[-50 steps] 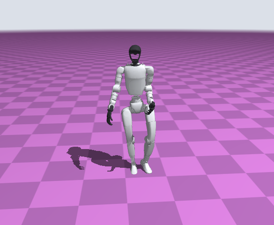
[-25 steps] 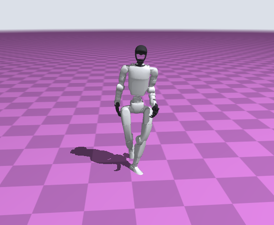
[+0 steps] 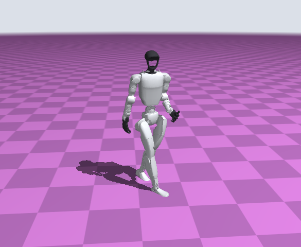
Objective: Walk run
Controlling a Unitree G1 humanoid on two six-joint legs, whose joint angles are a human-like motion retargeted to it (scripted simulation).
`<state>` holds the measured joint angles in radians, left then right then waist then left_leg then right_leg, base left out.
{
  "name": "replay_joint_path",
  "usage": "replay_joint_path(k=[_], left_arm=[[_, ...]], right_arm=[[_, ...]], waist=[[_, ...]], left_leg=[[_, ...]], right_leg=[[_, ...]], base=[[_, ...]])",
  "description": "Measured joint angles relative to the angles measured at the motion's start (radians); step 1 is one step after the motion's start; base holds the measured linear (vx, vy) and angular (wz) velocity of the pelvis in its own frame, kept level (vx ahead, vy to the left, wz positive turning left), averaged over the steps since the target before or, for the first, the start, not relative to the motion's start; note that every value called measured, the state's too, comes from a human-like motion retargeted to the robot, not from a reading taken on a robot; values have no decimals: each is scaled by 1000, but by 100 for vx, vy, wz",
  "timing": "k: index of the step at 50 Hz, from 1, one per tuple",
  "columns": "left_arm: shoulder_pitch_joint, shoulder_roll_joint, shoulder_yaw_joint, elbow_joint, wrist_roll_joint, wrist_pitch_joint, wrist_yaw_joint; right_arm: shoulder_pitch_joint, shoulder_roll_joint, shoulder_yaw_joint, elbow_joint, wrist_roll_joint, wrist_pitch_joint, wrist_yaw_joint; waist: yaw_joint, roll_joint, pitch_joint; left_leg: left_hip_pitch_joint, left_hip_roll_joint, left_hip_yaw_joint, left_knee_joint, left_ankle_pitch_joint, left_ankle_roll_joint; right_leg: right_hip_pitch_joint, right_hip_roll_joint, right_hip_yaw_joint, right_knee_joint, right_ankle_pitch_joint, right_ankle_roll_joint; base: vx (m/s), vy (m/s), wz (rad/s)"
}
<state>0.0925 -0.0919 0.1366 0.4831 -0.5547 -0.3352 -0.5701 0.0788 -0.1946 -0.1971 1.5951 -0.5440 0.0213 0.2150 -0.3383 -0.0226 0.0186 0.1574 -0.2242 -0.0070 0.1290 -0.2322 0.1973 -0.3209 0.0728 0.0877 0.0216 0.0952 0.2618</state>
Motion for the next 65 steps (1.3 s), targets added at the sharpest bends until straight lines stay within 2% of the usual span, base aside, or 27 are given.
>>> replay_joint_path(k=[2, 3, 5, 6, 8, 10, 13, 15, 19, 23, 25, 28, 33, 37, 41, 43, 45, 47, 48, 50, 53, 55, 58, 60, 62, 65], left_arm=[[10, -3, -3, 17, 1, 7, -4], [15, -8, -8, 26, 4, 12, -7], [32, -10, -14, 43, 13, 18, -15], [29, -11, -18, 64, 20, 21, -26], [29, -18, -38, 95, 39, 24, -36], [36, -23, -65, 100, 59, 17, -32], [35, -16, -88, 80, 82, 1, -56], [16, -10, -85, 81, 105, 8, -93], [-2, -22, -66, 89, 148, 39, -101], [23, -43, -52, 87, 111, 20, -72], [38, -50, -44, 88, 96, 29, -78], [50, -56, -23, 92, 92, 41, -83], [62, -67, 8, 97, 99, 23, -35], [76, -75, 52, 91, 98, 24, -26], [90, -68, 107, 91, 98, 20, -14], [94, -65, 127, 97, 91, 19, 3], [88, -64, 142, 105, 77, 18, 36], [85, -62, 132, 103, 66, 8, 65], [82, -61, 122, 99, 61, 3, 73], [59, -59, 101, 97, 57, 7, 72], [4, -48, 68, 101, 67, 25, 55], [-19, -37, 33, 94, 75, 18, 51], [-43, -23, -20, 80, 86, 6, 35], [-59, -18, -40, 76, 91, 11, 20], [-70, -10, -57, 77, 94, 16, 10], [-88, 12, -76, 86, 97, 17, 5]], right_arm=[[-26, -18, -21, -11, 8, 16, -27], [-34, -29, -33, -18, 18, 20, -41], [-38, -45, -49, -27, 48, 23, -62], [-44, -56, -62, -23, 80, 27, -71], [-53, -75, -93, -9, 143, 32, -82], [-64, -91, -119, 10, 201, 31, -77], [-85, -114, -117, 21, 267, 24, -40], [-103, -127, -99, 19, 290, 31, -15], [-158, -130, -72, -1, 251, 52, -45], [-189, -108, -42, -65, 190, 32, -90], [-195, -98, -25, -99, 186, 16, -93], [-208, -85, -12, -138, 202, 1, -102], [-235, -57, -11, -145, 227, -7, -108], [-252, -35, 28, -129, 201, -3, -76], [-244, -7, 73, -129, 37, -14, -68], [-224, 3, 93, -130, -71, -11, -102], [-193, 11, 118, -125, -166, 2, -162], [-148, 7, 127, -108, -213, 11, -228], [-124, 1, 126, -96, -221, 15, -255], [-73, -11, 106, -72, -211, 29, -287], [9, -15, 29, -26, -144, 38, -268], [61, -16, -20, 17, -74, 14, -218], [130, -23, -82, 86, 21, -39, -86], [179, -21, -109, 105, 58, -50, 1], [226, -10, -119, 105, 74, -38, 60], [265, 3, -104, 105, 65, -1, 138]], waist=[[-32, 10, -4], [-57, 23, -15], [-85, 42, -38], [-73, 51, -47], [-38, 62, -62], [-14, 57, -67], [-18, 53, -88], [-31, 59, -99], [15, 37, -80], [95, 26, -68], [110, 26, -70], [124, 40, -68], [130, 53, -58], [168, 22, -55], [231, -24, -61], [233, -27, -71], [232, -8, -76], [184, 43, -78], [157, 69, -76], [125, 113, -76], [128, 149, -67], [128, 159, -56], [81, 170, -46], [42, 167, -45], [4, 157, -41], [-5, 109, -27]], left_leg=[[11, -30, -63, 25, 15, 21], [5, -54, -93, 28, 46, 42], [3, -53, -138, 56, 100, 30], [-13, -46, -141, 94, 140, 6], [-51, -36, -139, 179, 260, -51], [-109, -22, -110, 304, 403, -144], [-232, 50, 5, 532, 490, -347], [-307, 102, 61, 666, 503, -391], [-402, 164, 204, 730, 354, -260], [-457, 197, 314, 587, 227, -239], [-470, 228, 405, 484, 181, -204], [-472, 272, 596, 319, 164, -151], [-466, 207, 781, 101, 110, -101], [-418, 181, 889, 38, 130, -56], [-395, 134, 788, 20, 114, 36], [-361, 132, 823, 2, 97, 47], [-345, 145, 778, -4, 85, 44], [-318, 167, 709, -6, 71, 51], [-300, 181, 685, -12, 71, 51], [-286, 192, 590, -18, 73, 51], [-269, 191, 459, -22, 79, 46], [-248, 178, 367, -27, 88, 45], [-232, 138, 184, -22, 101, 56], [-222, 100, 63, -16, 109, 63], [-199, 69, -42, -13, 114, 64], [-141, 27, -109, -18, 114, 64]], right_leg=[[31, -25, 48, 19, 58, -14], [33, -60, 89, 24, 91, -54], [58, -61, 115, 22, 70, -124], [64, -84, 51, 29, 46, -131], [88, -95, 36, 37, 8, -162], [122, -104, 47, 36, -22, -203], [151, -139, -75, 29, -68, -253], [167, -141, -126, 25, -97, -282], [224, -147, -251, 14, -132, -312], [258, -132, -297, 27, -176, -326], [277, -125, -347, 31, -205, -327], [316, -100, -458, 23, -242, -324], [388, -52, -633, 1, -290, -309], [435, -55, -695, 15, -308, -283], [473, -85, -700, 72, -247, -232], [481, -100, -715, 137, -144, -180], [476, -119, -705, 244, 25, -143], [438, -116, -720, 401, 164, -217], [394, -96, -676, 492, 214, -284], [284, -37, -541, 648, 213, -323], [170, -17, -414, 772, 114, -346], [115, -17, -359, 786, 59, -392], [42, -79, -368, 737, -15, -462], [-5, -65, -302, 648, -6, -430], [-41, -6, -184, 524, 27, -342], [-81, -7, -93, 344, 44, -263]], base=[[54, 36, 205], [49, 47, 248], [63, 8, 225], [61, -14, 175], [60, -10, 151], [53, -8, 168], [37, -7, 224], [45, -13, 259], [26, -9, 161], [28, -6, 90], [27, -5, 167], [22, -3, 176], [36, 3, 168], [39, -1, 77], [55, 1, 5], [62, 9, 55], [64, 13, 77], [61, 14, 197], [65, 19, 247], [57, 18, 238], [43, 11, 212], [46, 8, 243], [45, 6, 302], [61, 2, 312], [47, -9, 295], [54, -18, 211]])
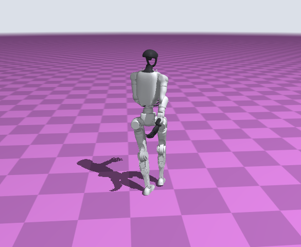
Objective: Walk run
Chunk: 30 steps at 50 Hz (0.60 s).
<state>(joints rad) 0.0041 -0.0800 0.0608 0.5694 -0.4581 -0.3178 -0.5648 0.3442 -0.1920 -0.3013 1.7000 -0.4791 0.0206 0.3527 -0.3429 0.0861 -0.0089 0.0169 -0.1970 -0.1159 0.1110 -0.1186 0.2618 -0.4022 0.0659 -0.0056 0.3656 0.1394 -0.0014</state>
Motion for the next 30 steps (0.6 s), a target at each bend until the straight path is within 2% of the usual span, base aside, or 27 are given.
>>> replay_joint_path(k=[3, 5, 6, 7, 8, 9, 10, 12, 13, 15, 17, 18, 19, 20, 22, 24, 27, 30], left_arm=[[1, 20, -11, 2, -1, -7, 7], [9, 28, -5, 1, -2, -10, 11], [13, 28, 6, 3, -6, -12, 14], [19, 26, 16, 6, -11, -13, 17], [28, 24, 25, 11, -18, -15, 22], [38, 20, 29, 17, -27, -17, 26], [50, 16, 33, 23, -37, -18, 32], [80, 4, 33, 39, -48, -14, 37], [96, -1, 35, 46, -46, -13, 37], [120, -20, 31, 61, -28, -11, 35], [135, -35, 8, 64, -23, -18, 54], [131, -38, -1, 63, -29, -20, 61], [128, -38, -2, 61, -31, -19, 56], [125, -37, 1, 58, -31, -17, 46], [130, -26, 22, 50, -16, -7, 11], [138, -24, 39, 30, -6, -9, 5], [151, -23, 60, -2, -6, -19, 24], [162, -25, 74, -29, 0, -21, 35]], right_arm=[[10, 3, 25, 0, -65, 8, 29], [2, -3, 35, 0, -120, 6, 23], [-9, -11, 42, 0, -139, 12, 9], [-21, -19, 50, 0, -151, 22, -6], [-34, -28, 61, 0, -149, 39, -26], [-47, -34, 69, 0, -137, 63, -48], [-62, -39, 74, 0, -120, 92, -72], [-89, -41, 57, 0, -74, 140, -126], [-103, -36, 45, 0, -48, 149, -152], [-150, -27, 19, 0, 14, 133, -183], [-215, -21, 9, -1, 78, 89, -183], [-256, -21, 9, -3, 107, 65, -178], [-293, -15, 14, -15, 135, 48, -177], [-328, -6, 23, -33, 163, 34, -178], [-394, 21, 54, -73, 210, 16, -211], [-468, 31, 88, -121, 215, 2, -246], [-576, 37, 140, -200, 161, -11, -283], [-670, 28, 180, -291, 110, -25, -306]], waist=[[-1, -49, 20], [-14, -72, 27], [-18, -81, 26], [-23, -86, 25], [-29, -81, 22], [-41, -69, 16], [-55, -55, 9], [-96, -30, -12], [-124, -8, -19], [-137, 27, -30], [-141, 19, -46], [-148, 2, -62], [-140, -19, -80], [-125, -43, -99], [-86, -58, -92], [-38, -89, -89], [55, -135, -82], [100, -134, -67]], left_leg=[[75, -40, -51, -4, -13, 0], [125, -59, -79, -12, -16, 0], [147, -69, -77, -20, -10, 0], [168, -75, -74, -26, -1, 0], [185, -75, -67, -29, 12, -2], [195, -66, -67, -23, 32, -14], [202, -53, -69, -12, 55, -32], [211, -33, -77, 37, 147, -94], [205, -7, -81, 75, 218, -142], [171, 56, -13, 170, 397, -291], [113, 70, 64, 321, 527, -460], [76, 47, 136, 394, 582, -508], [41, 46, 197, 460, 617, -524], [8, 54, 254, 521, 641, -524], [-83, 98, 214, 682, 484, -464], [-170, 108, 254, 741, 367, -377], [-281, 115, 328, 692, 238, -282], [-366, 141, 351, 521, 190, -240]], right_leg=[[-38, -55, -67, -169, 1, 43], [-64, -73, -118, -258, -1, 115], [-75, -73, -118, -289, -17, 183], [-84, -74, -125, -312, -25, 222], [-90, -74, -146, -318, -18, 204], [-90, -60, -142, -311, -5, 134], [-87, -38, -125, -297, 10, 39], [-68, -53, -197, -255, 26, -2], [-61, -45, -158, -234, 7, -16], [-66, 16, -5, -169, -70, -60], [-24, -57, -140, -135, -130, -82], [-6, -117, -190, -129, -146, -74], [15, -147, -200, -128, -165, -72], [38, -161, -191, -130, -185, -73], [127, -92, -181, -179, -204, -100], [193, -88, -167, -228, -196, -97], [269, -48, -92, -280, -196, -116], [330, 1, -80, -308, -214, -125]], base=[[74, -23, 145], [77, -20, 115], [62, -11, 81], [63, -6, 60], [74, -10, 68], [84, -15, 81], [90, -21, 111], [97, -27, 152], [104, -32, 165], [101, -29, 129], [87, -15, 103], [81, -9, 92], [82, -19, 61], [82, -46, 4], [70, -52, -32], [70, -34, -82], [83, -31, -121], [78, -27, -40]])
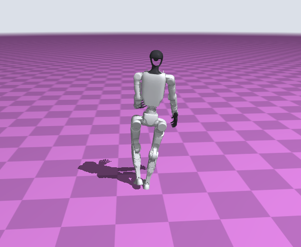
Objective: Walk run
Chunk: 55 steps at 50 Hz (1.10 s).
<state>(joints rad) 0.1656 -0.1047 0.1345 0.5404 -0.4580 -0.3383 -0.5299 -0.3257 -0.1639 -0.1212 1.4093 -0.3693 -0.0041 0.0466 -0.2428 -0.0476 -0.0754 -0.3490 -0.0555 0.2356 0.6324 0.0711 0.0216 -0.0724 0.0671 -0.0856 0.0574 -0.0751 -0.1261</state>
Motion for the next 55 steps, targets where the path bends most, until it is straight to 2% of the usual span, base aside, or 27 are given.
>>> replay_joint_path(k=[2, 5, 8, 11, 13, 15, 17, 18, 20, 22, 23, 25, 29, 30, 35, 37, 40, 43, 45, 47, 48, 50, 52, 55], left_arm=[[1, -7, 18, -13, 10, 3, -5], [2, -25, 49, -11, 21, 7, -18], [12, -31, 70, 12, 11, 15, -12], [31, -23, 90, 29, 9, 17, -4], [48, -16, 114, 35, 24, 18, -7], [68, -10, 139, 43, 41, 21, -11], [73, 3, 150, 59, 43, 23, -4], [66, 10, 150, 66, 38, 23, 4], [48, 17, 136, 72, 28, 19, 23], [15, 18, 120, 68, 17, 12, 41], [-5, 20, 114, 65, 11, 8, 49], [-41, 16, 100, 60, -5, 1, 56], [-86, 24, 55, 28, -31, -10, 45], [-95, 29, 46, 19, -36, -13, 41], [-122, 55, 20, -12, -49, -17, 27], [-116, 60, 16, -19, -52, -19, 22], [-94, 56, 21, -14, -55, -22, 11], [-58, 35, 24, 12, -59, -17, 12], [-26, 19, 29, 32, -58, -14, 18], [-2, -10, 31, 55, -58, -18, 33], [10, -26, 30, 62, -62, -23, 51], [25, -43, 25, 65, -82, -28, 78], [24, -50, 36, 66, -83, -23, 60], [12, -47, 55, 59, -64, -9, 18]], right_arm=[[-53, -12, 13, -62, -34, -10, -10], [-108, -26, 9, -147, -81, -16, -35], [-117, -19, -4, -193, -104, -42, -80], [-93, -1, -5, -163, -92, -69, -124], [-56, 17, 1, -109, -82, -63, -118], [4, 35, 10, -31, -88, -41, -76], [73, 42, 29, 78, -86, -20, -40], [106, 39, 40, 138, -81, -18, -32], [167, 15, 70, 255, -75, -29, -10], [248, -3, 74, 291, -130, -17, 34], [295, -5, 70, 291, -171, -4, 53], [390, -20, 49, 291, -251, 8, 70], [566, -50, -15, 291, -298, -27, 93], [605, -56, -32, 291, -293, -30, 111], [742, -62, -125, 291, -231, 17, 199], [770, -60, -149, 291, -203, 34, 215], [778, -57, -161, 291, -167, 59, 220], [743, -49, -158, 291, -148, 73, 210], [699, -36, -148, 291, -139, 68, 197], [612, -28, -132, 291, -123, 55, 180], [559, -25, -117, 291, -117, 46, 167], [442, -21, -94, 291, -111, 17, 124], [330, -13, -65, 250, -99, 4, 63], [173, -6, -12, 134, -85, 9, -31]], waist=[[27, 6, 16], [82, 14, 38], [84, 5, 43], [77, -15, 30], [110, -26, 16], [134, -41, -14], [114, -42, -44], [97, -28, -41], [76, -34, -14], [67, -8, 7], [75, 38, 9], [60, 82, 15], [-47, 128, 30], [-70, 129, 34], [-140, 81, 53], [-159, 76, 59], [-157, 95, 49], [-183, 99, 17], [-216, 113, -2], [-206, 100, -8], [-208, 83, -8], [-209, 40, -9], [-172, 6, -23], [-142, -7, -10]], left_leg=[[-36, 17, 37, -152, 0, 42], [-85, 32, 103, -388, 1, 65], [-104, -37, 95, -596, -58, 27], [-69, -71, 96, -642, -28, 106], [-52, -47, 145, -608, 35, 124], [-24, -19, 185, -576, 76, 116], [-17, -2, 141, -513, 15, 134], [-10, 12, 100, -486, -11, 140], [60, 1, 121, -458, -63, 159], [136, -6, 97, -483, -104, 164], [151, 42, 84, -498, -112, 154], [179, 68, 59, -494, -142, 145], [256, 34, -45, -533, -176, 145], [278, 19, -66, -543, -185, 146], [417, -67, -115, -570, -247, 139], [476, -72, -134, -576, -267, 119], [540, -47, -132, -576, -272, 76], [573, -36, -154, -524, -179, 11], [573, -7, -183, -455, -23, -44], [549, 5, -159, -325, 208, -77], [521, 8, -135, -229, 297, -81], [448, 18, -59, -16, 451, -25], [374, 21, 0, 116, 417, 2], [242, 31, 14, 248, 258, 2]], right_leg=[[41, 39, -1, -14, -18, -11], [110, 76, -2, -24, -49, -14], [171, 87, -23, -23, -69, -9], [218, 87, -46, 6, -26, 7], [245, 79, -37, 44, 57, 35], [254, 53, -57, 100, 223, 70], [225, 44, -70, 200, 439, 118], [198, 72, -40, 272, 531, 138], [112, 53, -40, 564, 599, 164], [51, 28, -99, 702, 594, 159], [25, 77, -103, 667, 582, 141], [-64, 101, -90, 695, 489, 126], [-257, 41, -119, 679, 283, 136], [-296, 11, -124, 643, 237, 137], [-382, -167, -169, 250, 193, 164], [-416, -169, -115, 103, 152, 167], [-438, -143, -45, -50, 155, 168], [-414, -159, -168, 23, 223, 139], [-392, -153, -136, 79, 232, 124], [-365, -149, -92, 141, 171, 96], [-330, -160, -87, 152, 140, 90], [-252, -174, -82, 125, 119, 80], [-192, -179, -75, 100, 96, 86], [-110, -137, -30, 59, 75, 85]], base=[[64, -21, -36], [72, -19, -65], [79, -19, -11], [105, -20, -8], [113, -17, -110], [122, -14, -96], [107, -11, 4], [93, -13, 45], [106, -14, 50], [99, -10, 19], [89, -9, -6], [101, -11, 32], [79, -10, 126], [92, -25, 104], [84, -31, 64], [89, -38, 34], [104, -52, 0], [105, -60, 47], [100, -64, 70], [105, -64, 7], [105, -61, -19], [89, -51, -35], [69, -40, -62], [77, -39, -60]])
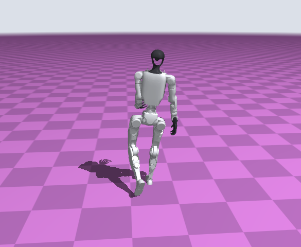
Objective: Walk run
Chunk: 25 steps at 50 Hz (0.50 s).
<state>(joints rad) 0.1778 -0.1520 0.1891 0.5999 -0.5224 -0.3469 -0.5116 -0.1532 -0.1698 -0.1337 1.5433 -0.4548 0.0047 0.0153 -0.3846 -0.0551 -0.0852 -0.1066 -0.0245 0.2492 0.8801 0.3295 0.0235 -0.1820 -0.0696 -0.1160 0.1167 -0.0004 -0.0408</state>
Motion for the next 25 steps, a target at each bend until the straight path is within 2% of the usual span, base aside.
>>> replay_joint_path(k=[3, 6, 10, 12, 13, 14, 16, 18, 20, 21, 23, 25], left_arm=[[4, 9, 15, -21, 15, -5, -12], [0, 19, 17, -33, 26, -5, -12], [-13, 17, 17, -36, 30, -1, -3], [-12, 9, 16, -37, 28, -1, 0], [-16, 7, 15, -35, 26, -1, -2], [-19, 5, 13, -32, 25, 0, -4], [-23, 4, 15, -22, 21, 4, -11], [-24, 6, 26, -15, 25, 13, -18], [-9, 9, 45, -17, 42, 12, -26], [4, 13, 52, -17, 49, 10, -30], [22, 24, 67, -10, 47, 14, -29], [14, 36, 72, 1, 24, 29, -10]], right_arm=[[-142, 1, 27, -106, -39, -9, -59], [-265, -10, 50, -189, -41, -28, -73], [-363, -28, 53, -299, -25, -55, -62], [-376, -34, 48, -347, -21, -83, -67], [-376, -38, 44, -367, -18, -104, -76], [-370, -41, 41, -377, -15, -123, -91], [-347, -42, 41, -369, -4, -150, -131], [-309, -32, 45, -321, 7, -143, -152], [-251, -12, 44, -246, -9, -111, -124], [-211, -3, 39, -199, -36, -87, -88], [-121, 15, 42, -98, -94, -45, -30], [-31, 16, 72, 17, -106, -29, -28]], waist=[[58, -18, 10], [107, -6, 19], [161, 28, 36], [179, 30, 36], [186, 31, 35], [185, 29, 33], [196, 22, 31], [235, 8, 28], [284, -9, 16], [298, -19, -2], [281, -18, -30], [222, -9, -12]], left_leg=[[-120, -15, 29, -19, -138, -5], [-215, 1, 56, -191, -238, 10], [-280, 22, 123, -556, -256, 32], [-308, -7, 189, -714, -306, 27], [-321, -41, 191, -784, -342, -1], [-327, -68, 190, -838, -367, -5], [-321, -92, 186, -882, -374, 19], [-301, -85, 171, -839, -351, 85], [-286, -64, 207, -802, -274, 132], [-277, -62, 210, -789, -272, 167], [-272, -50, 129, -735, -314, 197], [-235, -48, 85, -676, -371, 198]], right_leg=[[71, 33, -6, -33, -5, -20], [129, 88, -7, -52, -26, -39], [214, 174, 8, -69, -74, -62], [260, 190, -6, -76, -96, -62], [278, 194, -24, -80, -102, -58], [296, 195, -44, -80, -101, -52], [328, 199, -49, -65, -82, -43], [355, 191, -36, -30, -25, -23], [380, 164, -46, 20, 107, 17], [376, 140, -64, 62, 210, 53], [338, 145, -34, 186, 416, 129], [241, 195, 33, 453, 524, 174]], base=[[77, -33, -117], [82, -27, -88], [87, -21, -52], [89, -19, -21], [108, -19, 7], [112, -18, 28], [100, -14, -15], [97, -15, -99], [134, -13, -136], [138, -10, -107], [110, -8, -14], [111, -10, 83]])
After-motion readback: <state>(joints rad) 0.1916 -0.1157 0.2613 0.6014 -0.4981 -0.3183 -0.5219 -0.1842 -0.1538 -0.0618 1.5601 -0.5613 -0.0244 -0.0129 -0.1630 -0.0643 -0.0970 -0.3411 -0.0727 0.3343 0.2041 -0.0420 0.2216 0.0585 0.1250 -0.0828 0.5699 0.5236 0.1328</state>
